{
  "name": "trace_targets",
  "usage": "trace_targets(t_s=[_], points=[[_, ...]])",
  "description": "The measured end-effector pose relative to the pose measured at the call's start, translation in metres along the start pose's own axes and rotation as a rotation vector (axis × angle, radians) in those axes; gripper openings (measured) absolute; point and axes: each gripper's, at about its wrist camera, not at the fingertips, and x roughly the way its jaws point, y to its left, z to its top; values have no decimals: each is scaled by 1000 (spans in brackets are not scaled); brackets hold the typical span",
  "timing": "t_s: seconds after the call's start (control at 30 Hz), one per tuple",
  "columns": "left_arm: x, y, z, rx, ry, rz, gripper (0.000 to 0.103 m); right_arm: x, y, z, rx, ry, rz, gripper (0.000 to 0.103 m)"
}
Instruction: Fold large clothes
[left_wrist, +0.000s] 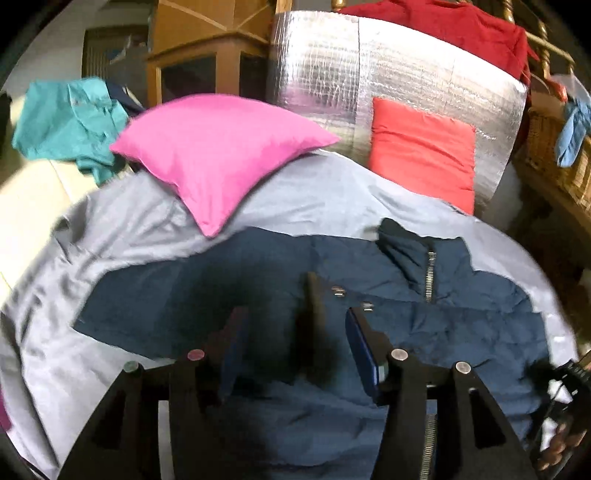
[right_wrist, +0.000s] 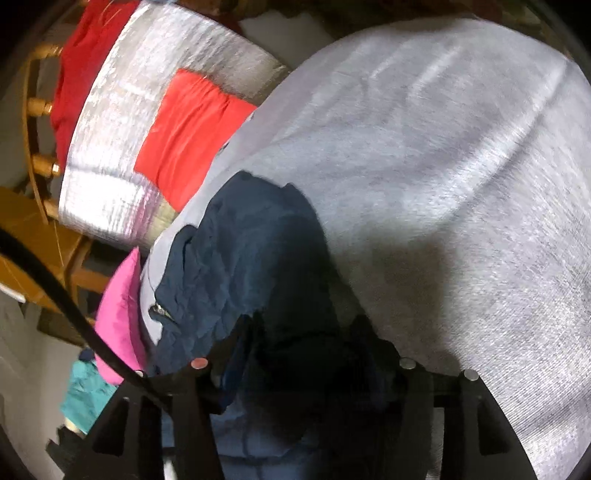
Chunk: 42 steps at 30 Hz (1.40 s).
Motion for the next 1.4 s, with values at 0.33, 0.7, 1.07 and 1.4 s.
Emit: trace_targets(t_s=[0.33,0.7,1.07,1.4], points=[[20,-13,-8,113,21,40,55,-25,39,-10,-204,-133,-85,28],[90,-55,-42,311,284,77,63,-32,20,-1,-97,-123,-176,57],[11,0,-2,84,101,-130,73,-15,92,-41,-414,-93,-27,56],[26,170,-26,-376,179,27,81,2,98,-60,-421,7,-46,56]])
